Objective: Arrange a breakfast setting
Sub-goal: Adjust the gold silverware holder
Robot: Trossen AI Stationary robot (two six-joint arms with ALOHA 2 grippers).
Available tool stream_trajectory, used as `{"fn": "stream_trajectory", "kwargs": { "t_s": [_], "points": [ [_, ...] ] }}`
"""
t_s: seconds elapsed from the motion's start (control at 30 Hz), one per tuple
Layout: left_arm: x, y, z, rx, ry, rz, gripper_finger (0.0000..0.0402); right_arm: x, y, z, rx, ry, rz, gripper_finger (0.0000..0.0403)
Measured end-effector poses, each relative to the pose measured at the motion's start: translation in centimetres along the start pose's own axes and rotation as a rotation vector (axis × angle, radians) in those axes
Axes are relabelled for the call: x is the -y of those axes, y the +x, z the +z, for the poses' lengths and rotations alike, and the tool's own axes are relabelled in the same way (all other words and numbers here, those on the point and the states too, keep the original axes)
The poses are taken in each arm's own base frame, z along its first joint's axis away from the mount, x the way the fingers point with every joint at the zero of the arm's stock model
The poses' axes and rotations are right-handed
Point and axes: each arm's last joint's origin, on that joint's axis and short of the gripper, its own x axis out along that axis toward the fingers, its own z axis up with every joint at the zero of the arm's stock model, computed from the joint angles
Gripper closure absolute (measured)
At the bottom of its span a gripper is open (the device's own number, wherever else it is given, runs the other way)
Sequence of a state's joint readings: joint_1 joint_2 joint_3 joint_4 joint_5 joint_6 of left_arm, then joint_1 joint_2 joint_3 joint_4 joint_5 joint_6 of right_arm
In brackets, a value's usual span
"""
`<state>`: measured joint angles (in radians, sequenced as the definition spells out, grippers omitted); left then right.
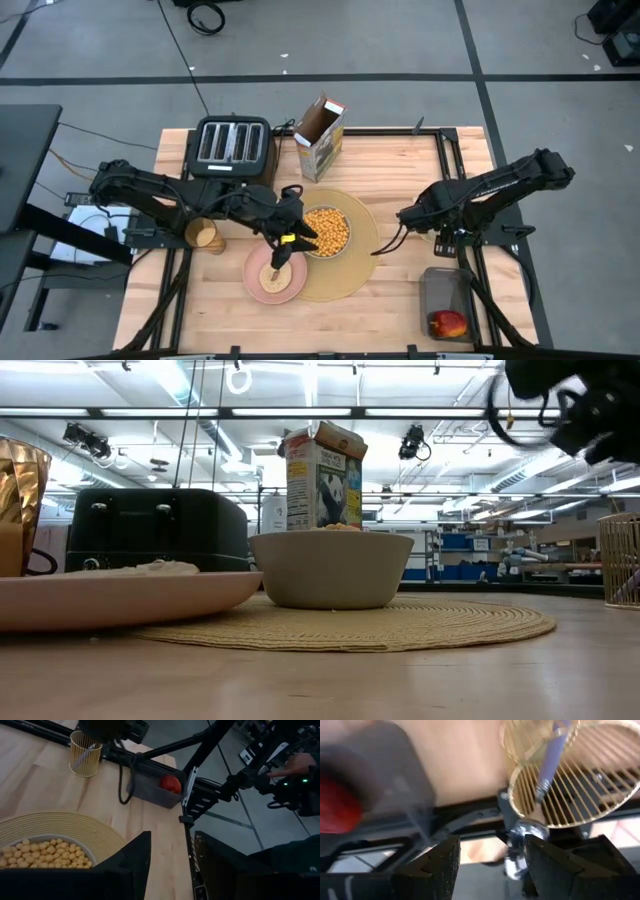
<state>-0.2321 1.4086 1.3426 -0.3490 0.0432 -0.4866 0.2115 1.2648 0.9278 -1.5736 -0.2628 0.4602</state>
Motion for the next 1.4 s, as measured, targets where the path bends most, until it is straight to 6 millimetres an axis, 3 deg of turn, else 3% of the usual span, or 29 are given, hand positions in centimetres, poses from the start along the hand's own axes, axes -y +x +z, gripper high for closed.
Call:
{"fn": "stream_trajectory", "kwargs": {
  "t_s": [0.27,0.5,0.63,0.8,1.13,1.27,1.4],
  "points": [
    [-0.3,0.0,0.2,0.016,-0.004,0.028,0.0244,-1.3,-4.8,0.4,0.131,0.027,0.124,0.018],
    [-1.1,-0.1,0.8,0.051,-0.024,0.043,0.0244,-3.1,-10.8,1.3,0.245,0.002,0.311,0.0183],
    [-1.4,-0.1,1.2,0.075,-0.051,0.045,0.0244,-3.4,-12.3,1.7,0.356,-0.108,0.223,0.0189],
    [-1.3,-0.1,1.2,0.08,-0.106,0.038,0.0244,-2.0,-9.8,2.5,0.311,-0.113,0.09,0.019],
    [0.1,0.0,0.4,0.112,-0.181,0.083,0.0244,0.9,-0.2,2.2,0.0,-0.106,-0.119,0.019],
    [0.3,0.0,0.4,0.147,-0.219,0.127,0.0244,1.5,2.0,1.8,-0.067,-0.117,-0.212,0.019],
    [0.5,0.0,0.3,0.177,-0.259,0.161,0.0244,1.4,2.9,1.6,-0.1,-0.163,-0.22,0.019]
  ]
}}
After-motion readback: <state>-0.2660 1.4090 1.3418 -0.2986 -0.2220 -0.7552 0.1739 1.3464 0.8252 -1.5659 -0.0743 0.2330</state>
